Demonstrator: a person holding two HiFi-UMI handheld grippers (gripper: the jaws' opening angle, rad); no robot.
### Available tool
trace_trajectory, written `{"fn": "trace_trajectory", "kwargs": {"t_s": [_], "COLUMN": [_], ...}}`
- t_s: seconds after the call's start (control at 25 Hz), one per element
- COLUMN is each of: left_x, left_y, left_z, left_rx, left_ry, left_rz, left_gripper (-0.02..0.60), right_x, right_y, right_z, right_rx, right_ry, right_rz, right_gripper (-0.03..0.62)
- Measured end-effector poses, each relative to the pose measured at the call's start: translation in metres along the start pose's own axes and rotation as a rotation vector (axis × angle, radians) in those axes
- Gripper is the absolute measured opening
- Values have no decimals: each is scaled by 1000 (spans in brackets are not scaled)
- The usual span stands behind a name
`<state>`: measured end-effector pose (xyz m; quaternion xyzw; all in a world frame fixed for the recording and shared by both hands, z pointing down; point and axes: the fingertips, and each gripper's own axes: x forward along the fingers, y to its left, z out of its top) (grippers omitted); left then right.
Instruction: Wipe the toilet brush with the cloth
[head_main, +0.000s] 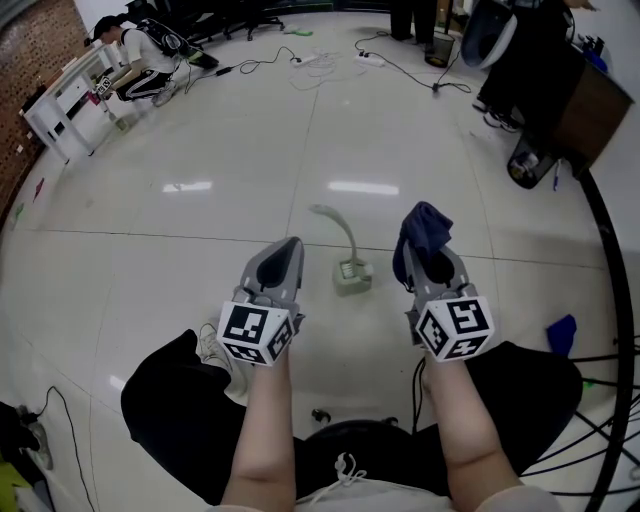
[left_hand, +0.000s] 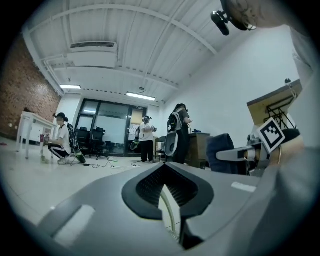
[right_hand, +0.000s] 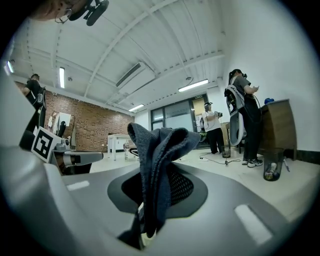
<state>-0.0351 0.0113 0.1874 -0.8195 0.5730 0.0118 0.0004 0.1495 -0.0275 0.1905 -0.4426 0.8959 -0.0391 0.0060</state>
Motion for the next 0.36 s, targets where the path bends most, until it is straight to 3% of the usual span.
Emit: {"fn": "trace_trajectory", "kwargs": {"t_s": [0.36], "left_x": [3], "left_y": [-3], "left_z": [-1], "left_rx": [0], "left_ry": [-15], "left_rz": [-14], "left_gripper": [6], "right_x": [6], "right_y": [5], "right_z": [-10], "right_rx": [-13], "right_ry": [16], "right_rz": [6], "right_gripper": [69]}}
